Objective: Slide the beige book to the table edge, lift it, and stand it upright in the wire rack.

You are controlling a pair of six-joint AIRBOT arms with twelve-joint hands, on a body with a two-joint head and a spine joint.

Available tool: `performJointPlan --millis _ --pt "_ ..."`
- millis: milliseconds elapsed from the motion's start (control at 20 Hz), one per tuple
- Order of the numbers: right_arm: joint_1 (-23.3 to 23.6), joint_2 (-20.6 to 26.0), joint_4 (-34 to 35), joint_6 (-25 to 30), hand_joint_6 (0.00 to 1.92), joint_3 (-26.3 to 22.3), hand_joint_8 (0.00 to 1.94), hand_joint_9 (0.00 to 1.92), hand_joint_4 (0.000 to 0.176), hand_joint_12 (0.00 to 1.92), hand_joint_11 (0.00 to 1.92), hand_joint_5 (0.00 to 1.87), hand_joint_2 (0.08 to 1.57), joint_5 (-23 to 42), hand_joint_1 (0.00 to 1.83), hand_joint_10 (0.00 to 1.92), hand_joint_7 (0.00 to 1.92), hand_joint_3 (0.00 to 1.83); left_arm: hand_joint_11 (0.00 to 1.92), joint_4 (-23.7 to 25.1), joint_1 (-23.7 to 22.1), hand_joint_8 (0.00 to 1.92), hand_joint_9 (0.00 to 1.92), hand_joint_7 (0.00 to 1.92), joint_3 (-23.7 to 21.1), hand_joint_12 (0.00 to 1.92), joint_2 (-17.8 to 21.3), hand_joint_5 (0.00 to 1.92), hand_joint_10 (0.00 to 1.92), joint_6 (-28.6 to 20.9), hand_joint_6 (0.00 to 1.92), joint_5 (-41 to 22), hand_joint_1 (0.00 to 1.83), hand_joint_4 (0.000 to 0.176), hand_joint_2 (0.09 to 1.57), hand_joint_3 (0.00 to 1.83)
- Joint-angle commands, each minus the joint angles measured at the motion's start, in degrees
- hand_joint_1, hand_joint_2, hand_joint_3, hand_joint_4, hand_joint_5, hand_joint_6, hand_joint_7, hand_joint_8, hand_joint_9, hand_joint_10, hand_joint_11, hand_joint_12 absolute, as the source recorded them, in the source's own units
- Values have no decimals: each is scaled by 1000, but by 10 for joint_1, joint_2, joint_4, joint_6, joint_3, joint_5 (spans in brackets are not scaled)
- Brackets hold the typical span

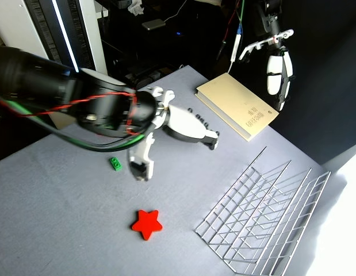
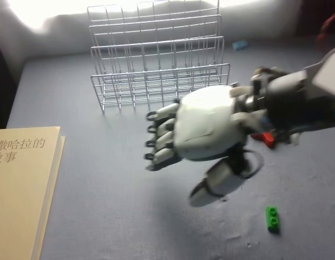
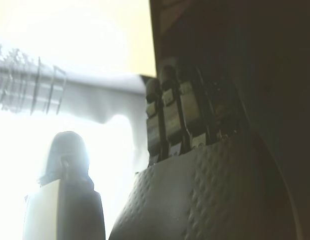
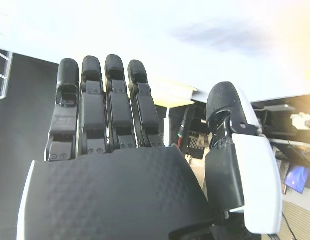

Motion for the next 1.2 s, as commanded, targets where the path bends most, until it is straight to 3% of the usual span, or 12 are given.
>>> performJointPlan --millis 0,150,200,350,550,800,1150 --pt "13 9 18 -8 7 -8 7 300 0 762 0 334 1191 -1 195 9 345 0 74 -11 1 7 414 415 8 864 -1 391 10 0 2 -46 451 0 1091 0" --pt "39 60 20 -19 2 -32 1 279 0 701 0 320 1193 46 179 1 322 0 79 -11 4 10 425 435 23 873 -16 397 10 2 2 -47 497 0 1067 0" --pt "42 79 77 -79 0 -37 0 278 0 695 0 317 1195 63 162 2 318 1 76 -11 4 8 428 437 26 878 -21 397 10 4 2 -48 516 0 1059 0" --pt "33 112 197 -168 2 -41 3 287 0 736 0 320 1194 97 176 4 329 0 69 -11 5 5 432 437 31 883 -24 400 8 5 2 -50 550 0 1043 0" --pt "35 159 207 -196 2 -52 3 308 0 767 0 332 1188 134 195 5 348 0 62 -11 7 1 430 428 33 889 -23 390 4 5 0 -50 548 0 1041 0" --pt "25 224 207 -176 3 -84 4 328 0 819 0 338 1183 43 219 6 369 0 44 -11 6 5 450 442 31 889 -20 399 10 5 3 -58 549 0 1037 0" --pt "34 244 207 -175 5 -94 4 361 0 884 0 349 1178 -37 229 7 377 0 59 -11 16 0 442 425 42 890 -27 384 1 7 0 -50 529 0 1045 2"
